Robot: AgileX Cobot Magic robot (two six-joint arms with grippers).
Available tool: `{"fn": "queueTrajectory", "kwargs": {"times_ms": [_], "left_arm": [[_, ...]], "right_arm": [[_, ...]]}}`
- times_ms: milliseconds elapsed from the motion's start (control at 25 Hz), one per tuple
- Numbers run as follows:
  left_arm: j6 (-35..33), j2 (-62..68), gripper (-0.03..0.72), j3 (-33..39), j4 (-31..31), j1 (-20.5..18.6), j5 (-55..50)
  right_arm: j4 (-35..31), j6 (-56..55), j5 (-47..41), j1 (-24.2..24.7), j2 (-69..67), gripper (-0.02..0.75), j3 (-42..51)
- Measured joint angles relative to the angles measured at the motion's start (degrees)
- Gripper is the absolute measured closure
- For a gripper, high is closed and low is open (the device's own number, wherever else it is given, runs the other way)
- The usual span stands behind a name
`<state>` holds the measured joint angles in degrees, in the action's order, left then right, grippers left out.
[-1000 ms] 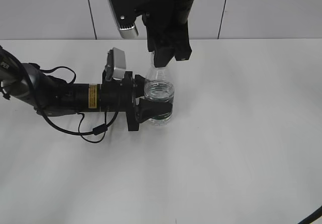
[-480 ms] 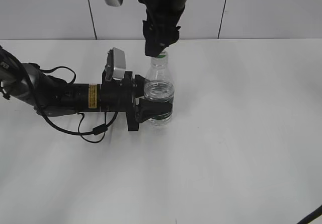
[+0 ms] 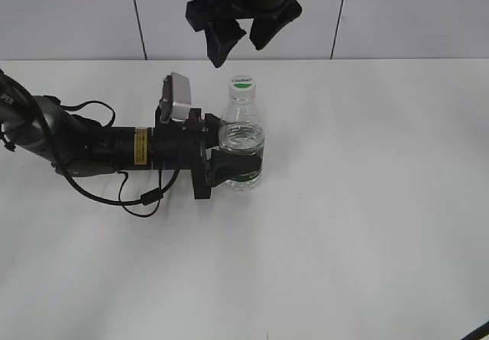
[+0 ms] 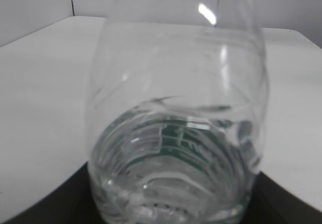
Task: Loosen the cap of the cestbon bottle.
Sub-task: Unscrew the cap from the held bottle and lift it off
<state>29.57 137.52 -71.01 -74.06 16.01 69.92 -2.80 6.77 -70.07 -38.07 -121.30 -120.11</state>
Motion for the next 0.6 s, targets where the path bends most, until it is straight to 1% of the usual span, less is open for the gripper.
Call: {"fn": "queueTrajectory", "kwargs": {"times_ms": [280, 520, 600], "left_arm": [[0.0, 0.0, 0.279, 0.0, 0.0, 0.0, 0.0], [0.0, 0.0, 0.279, 0.0, 0.0, 0.0, 0.0], [0.0, 0.0, 0.279, 0.0, 0.0, 0.0, 0.0]], "right_arm": [[0.0, -3.5, 0.0, 0.0, 0.1, 0.211, 4.2], [0.0, -3.7, 0.0, 0.0, 0.1, 0.211, 4.6], [0.0, -3.7, 0.0, 0.0, 0.1, 0.225, 4.6]]}}
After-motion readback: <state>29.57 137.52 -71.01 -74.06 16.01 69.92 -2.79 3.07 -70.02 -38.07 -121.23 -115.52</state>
